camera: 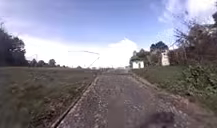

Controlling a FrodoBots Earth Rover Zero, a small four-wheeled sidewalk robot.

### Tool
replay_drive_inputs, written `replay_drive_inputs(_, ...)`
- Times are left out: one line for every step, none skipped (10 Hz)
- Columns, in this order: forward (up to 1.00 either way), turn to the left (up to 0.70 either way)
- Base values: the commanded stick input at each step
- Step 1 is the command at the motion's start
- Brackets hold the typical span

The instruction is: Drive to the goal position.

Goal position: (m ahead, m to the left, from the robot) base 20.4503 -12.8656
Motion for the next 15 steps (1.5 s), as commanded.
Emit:
replay_drive_inputs(0.70, 0.00)
replay_drive_inputs(0.70, 0.00)
replay_drive_inputs(0.70, 0.00)
replay_drive_inputs(0.70, 0.00)
replay_drive_inputs(0.70, 0.00)
replay_drive_inputs(0.70, 0.00)
replay_drive_inputs(0.70, 0.00)
replay_drive_inputs(0.70, 0.00)
replay_drive_inputs(0.70, 0.00)
replay_drive_inputs(0.70, 0.00)
replay_drive_inputs(0.70, 0.00)
replay_drive_inputs(0.70, 0.00)
replay_drive_inputs(0.70, 0.00)
replay_drive_inputs(0.70, 0.00)
replay_drive_inputs(0.70, 0.00)
